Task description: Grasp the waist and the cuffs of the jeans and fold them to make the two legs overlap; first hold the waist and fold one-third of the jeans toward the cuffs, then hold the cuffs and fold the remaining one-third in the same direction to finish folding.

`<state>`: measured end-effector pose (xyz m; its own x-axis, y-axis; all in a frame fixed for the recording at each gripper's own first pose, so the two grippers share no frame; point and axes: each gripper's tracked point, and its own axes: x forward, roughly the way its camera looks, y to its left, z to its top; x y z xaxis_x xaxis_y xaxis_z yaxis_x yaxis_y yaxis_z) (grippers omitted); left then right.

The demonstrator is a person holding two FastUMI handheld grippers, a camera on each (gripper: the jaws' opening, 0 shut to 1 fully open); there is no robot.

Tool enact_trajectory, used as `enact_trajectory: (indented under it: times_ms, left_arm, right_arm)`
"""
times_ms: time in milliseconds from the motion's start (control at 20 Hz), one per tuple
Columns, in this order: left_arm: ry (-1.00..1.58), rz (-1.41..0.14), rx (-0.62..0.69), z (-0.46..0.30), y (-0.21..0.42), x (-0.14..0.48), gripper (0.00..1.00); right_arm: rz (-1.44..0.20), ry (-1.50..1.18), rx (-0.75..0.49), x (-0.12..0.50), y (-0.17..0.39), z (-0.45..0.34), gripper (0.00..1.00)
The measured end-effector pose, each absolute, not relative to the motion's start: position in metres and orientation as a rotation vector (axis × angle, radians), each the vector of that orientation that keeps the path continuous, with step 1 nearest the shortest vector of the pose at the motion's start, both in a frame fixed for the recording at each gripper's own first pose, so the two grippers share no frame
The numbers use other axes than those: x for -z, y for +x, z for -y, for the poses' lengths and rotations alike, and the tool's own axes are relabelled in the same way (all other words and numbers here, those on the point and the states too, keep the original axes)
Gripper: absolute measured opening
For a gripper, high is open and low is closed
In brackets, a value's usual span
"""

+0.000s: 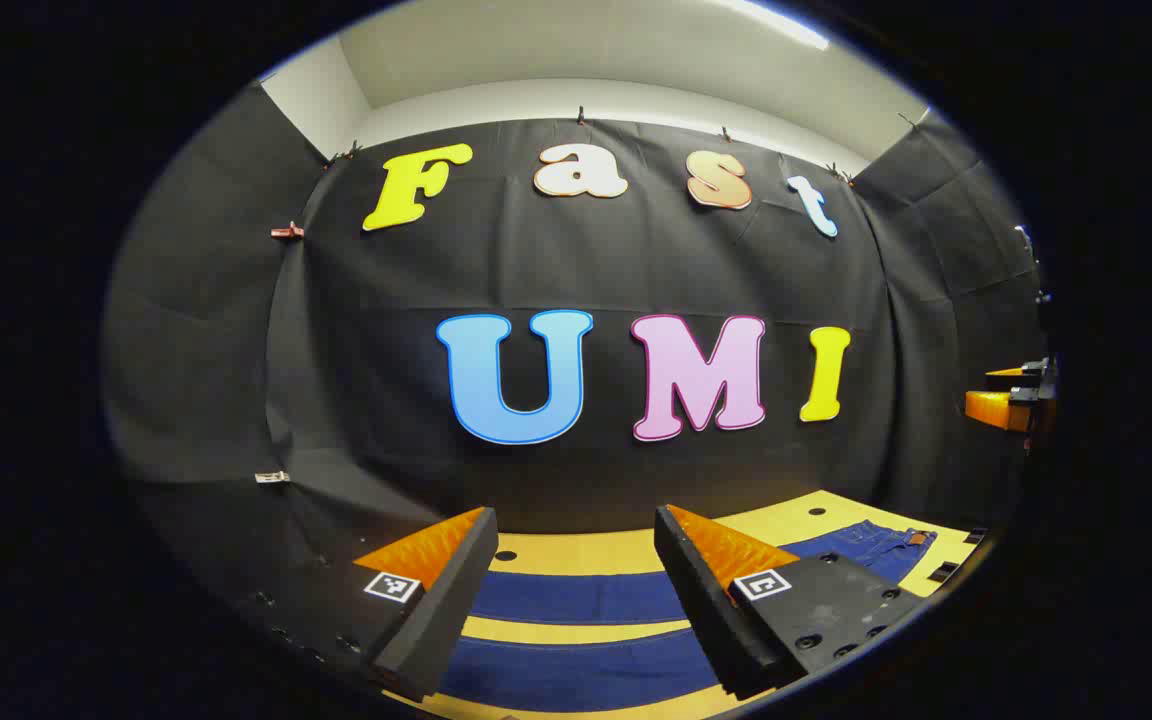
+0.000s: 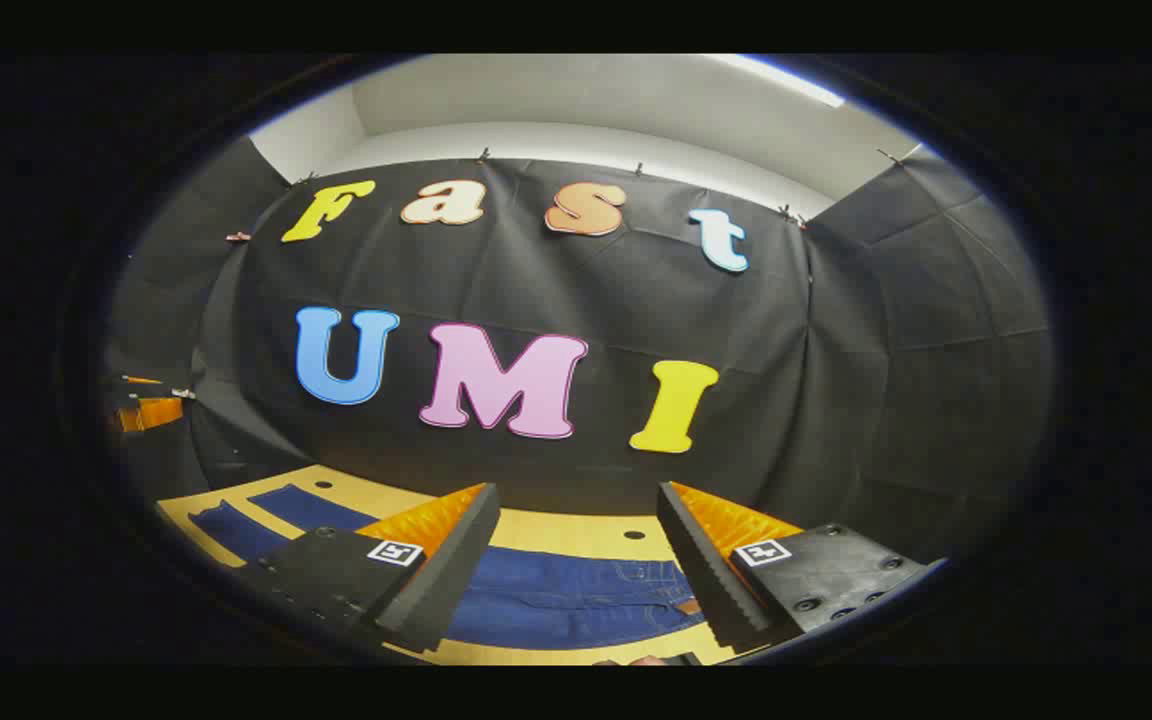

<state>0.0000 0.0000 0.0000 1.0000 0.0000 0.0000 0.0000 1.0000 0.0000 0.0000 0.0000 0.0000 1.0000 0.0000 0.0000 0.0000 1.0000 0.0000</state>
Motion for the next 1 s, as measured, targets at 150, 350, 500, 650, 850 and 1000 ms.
enact_trajectory:
  times_ms: [150, 350, 500, 650, 850, 1000]
  left_arm:
    - [-0.027, -0.007, 0.029, 0.009, 0.006, 0.005, 0.98]
    - [-0.053, 0.004, 0.06, 0.018, 0.012, 0.003, 0.98]
    - [-0.053, -0.006, 0.061, 0.016, 0.013, 0.008, 0.98]
    - [-0.054, -0.012, 0.056, 0.01, 0.012, 0.009, 0.98]
    - [-0.052, -0.022, 0.037, -0.003, 0.008, 0.014, 0.98]
    - [-0.04, -0.038, 0.027, -0.018, 0.005, 0.02, 0.98]
  right_arm:
    - [-0.005, -0.024, 0.027, 0.0, -0.003, 0.012, 0.97]
    - [-0.018, -0.031, 0.072, 0.002, -0.005, 0.023, 0.97]
    - [-0.02, -0.021, 0.074, 0.002, -0.006, 0.024, 0.96]
    - [-0.02, -0.033, 0.056, 0.003, -0.005, 0.021, 0.97]
    - [-0.013, -0.048, 0.027, 0.001, 0.005, 0.003, 0.97]
    - [-0.015, -0.091, 0.028, 0.002, 0.011, 0.004, 0.99]
